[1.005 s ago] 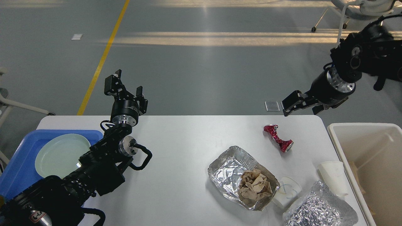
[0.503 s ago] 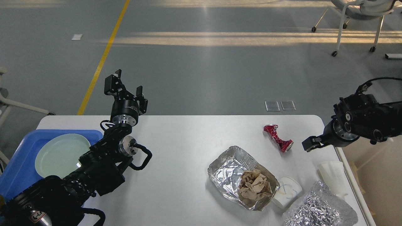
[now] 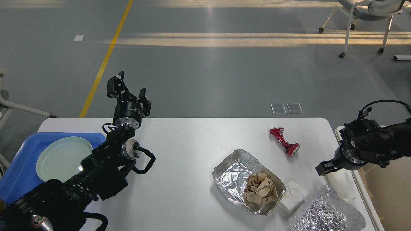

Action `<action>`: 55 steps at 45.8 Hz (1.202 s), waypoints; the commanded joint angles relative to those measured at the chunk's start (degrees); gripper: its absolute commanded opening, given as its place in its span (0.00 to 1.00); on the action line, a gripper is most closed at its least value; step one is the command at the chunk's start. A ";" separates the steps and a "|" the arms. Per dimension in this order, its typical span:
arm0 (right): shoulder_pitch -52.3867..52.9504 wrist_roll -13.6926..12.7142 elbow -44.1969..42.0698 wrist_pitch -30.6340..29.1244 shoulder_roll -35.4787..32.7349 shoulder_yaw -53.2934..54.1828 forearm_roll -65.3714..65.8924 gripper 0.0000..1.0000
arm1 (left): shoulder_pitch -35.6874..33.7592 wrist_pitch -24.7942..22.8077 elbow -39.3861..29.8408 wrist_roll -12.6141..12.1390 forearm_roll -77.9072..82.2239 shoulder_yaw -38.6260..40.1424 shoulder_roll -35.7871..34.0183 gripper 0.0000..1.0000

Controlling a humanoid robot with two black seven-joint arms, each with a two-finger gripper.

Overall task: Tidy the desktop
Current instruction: 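Grasp the white cup beside the bin with the right gripper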

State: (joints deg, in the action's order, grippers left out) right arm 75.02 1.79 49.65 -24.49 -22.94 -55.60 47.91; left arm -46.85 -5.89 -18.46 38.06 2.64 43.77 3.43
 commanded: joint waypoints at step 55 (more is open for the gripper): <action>-10.25 -0.12 -10.45 1.11 2.90 -0.65 -3.96 0.35 | 0.00 0.00 0.00 0.00 0.00 0.00 0.00 0.99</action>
State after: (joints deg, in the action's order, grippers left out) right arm 64.39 1.60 39.20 -23.37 -20.15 -56.25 45.06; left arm -46.85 -5.89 -18.46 38.06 2.64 43.77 3.43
